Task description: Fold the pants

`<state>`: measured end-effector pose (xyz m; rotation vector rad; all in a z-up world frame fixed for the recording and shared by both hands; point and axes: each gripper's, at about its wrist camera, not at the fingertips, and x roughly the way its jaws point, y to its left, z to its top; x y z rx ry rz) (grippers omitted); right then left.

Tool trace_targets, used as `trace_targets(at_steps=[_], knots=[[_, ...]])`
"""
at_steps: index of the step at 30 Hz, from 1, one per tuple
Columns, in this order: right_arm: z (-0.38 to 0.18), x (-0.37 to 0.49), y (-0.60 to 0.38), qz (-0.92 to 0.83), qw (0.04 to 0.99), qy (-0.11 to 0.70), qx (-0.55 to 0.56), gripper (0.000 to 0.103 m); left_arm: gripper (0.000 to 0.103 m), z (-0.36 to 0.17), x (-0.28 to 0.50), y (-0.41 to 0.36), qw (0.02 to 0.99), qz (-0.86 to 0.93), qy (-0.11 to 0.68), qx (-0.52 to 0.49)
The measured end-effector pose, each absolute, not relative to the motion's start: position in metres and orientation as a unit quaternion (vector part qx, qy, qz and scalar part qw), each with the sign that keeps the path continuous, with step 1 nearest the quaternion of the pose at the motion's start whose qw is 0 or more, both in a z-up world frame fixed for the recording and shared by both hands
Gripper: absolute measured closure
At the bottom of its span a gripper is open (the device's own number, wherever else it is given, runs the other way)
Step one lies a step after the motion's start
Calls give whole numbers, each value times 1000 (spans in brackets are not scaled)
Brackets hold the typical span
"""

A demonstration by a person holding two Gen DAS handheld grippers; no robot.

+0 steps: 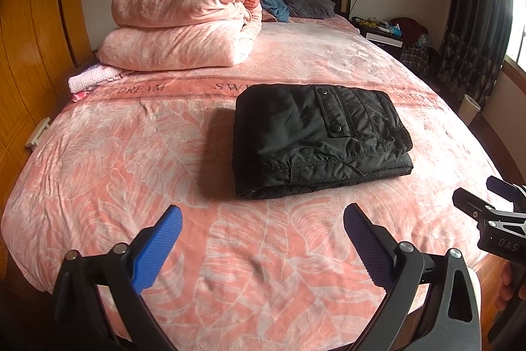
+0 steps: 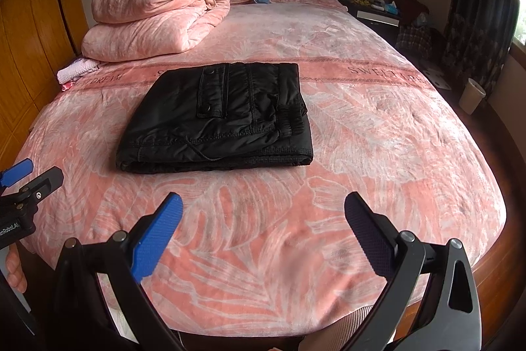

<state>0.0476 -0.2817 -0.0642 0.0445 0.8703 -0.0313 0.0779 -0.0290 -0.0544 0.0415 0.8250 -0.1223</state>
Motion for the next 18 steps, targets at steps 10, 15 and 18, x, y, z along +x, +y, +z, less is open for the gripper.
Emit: trace_targets(at_steps=[10, 15, 18], knots=[[-68, 50, -282, -16, 905, 425, 20, 4, 4, -60, 81, -28, 913, -58, 404, 21], [-72, 52, -281, -17, 903, 428, 18, 3, 4, -61, 82, -27, 914, -58, 402, 20], [-72, 52, -281, -16, 903, 429, 19, 3, 4, -61, 82, -27, 915, -58, 399, 22]])
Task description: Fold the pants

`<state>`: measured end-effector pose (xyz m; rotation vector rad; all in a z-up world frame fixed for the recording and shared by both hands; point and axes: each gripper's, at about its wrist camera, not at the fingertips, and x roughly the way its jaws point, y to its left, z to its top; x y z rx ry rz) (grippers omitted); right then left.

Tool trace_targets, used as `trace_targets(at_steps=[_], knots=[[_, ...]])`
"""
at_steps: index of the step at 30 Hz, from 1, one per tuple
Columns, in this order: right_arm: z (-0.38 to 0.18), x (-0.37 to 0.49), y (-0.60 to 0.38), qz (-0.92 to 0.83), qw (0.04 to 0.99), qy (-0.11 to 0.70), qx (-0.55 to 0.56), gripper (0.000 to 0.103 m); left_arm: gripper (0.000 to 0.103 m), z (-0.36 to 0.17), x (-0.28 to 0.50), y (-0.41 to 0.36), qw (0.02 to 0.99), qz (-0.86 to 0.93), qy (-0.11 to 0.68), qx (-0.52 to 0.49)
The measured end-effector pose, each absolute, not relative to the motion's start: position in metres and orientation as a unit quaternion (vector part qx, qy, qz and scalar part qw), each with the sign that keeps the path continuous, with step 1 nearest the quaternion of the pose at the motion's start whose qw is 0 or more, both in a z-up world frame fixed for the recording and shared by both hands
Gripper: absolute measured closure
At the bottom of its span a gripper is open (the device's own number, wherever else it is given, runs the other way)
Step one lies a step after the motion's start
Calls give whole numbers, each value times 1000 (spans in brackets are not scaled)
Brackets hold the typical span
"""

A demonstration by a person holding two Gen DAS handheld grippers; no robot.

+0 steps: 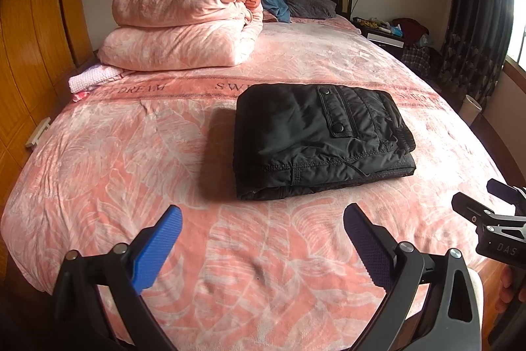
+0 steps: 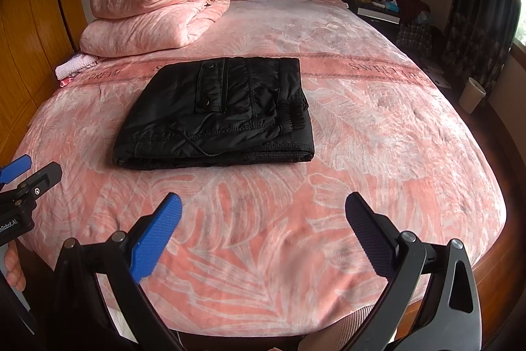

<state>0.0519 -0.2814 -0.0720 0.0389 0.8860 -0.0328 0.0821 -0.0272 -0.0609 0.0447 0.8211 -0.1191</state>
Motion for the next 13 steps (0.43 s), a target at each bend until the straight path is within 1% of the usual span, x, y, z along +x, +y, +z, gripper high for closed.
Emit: trace_targets(at_steps=[13], knots=[[-70, 51, -282, -19, 903, 429, 25, 3, 4, -62, 83, -31, 912, -61, 405, 23]])
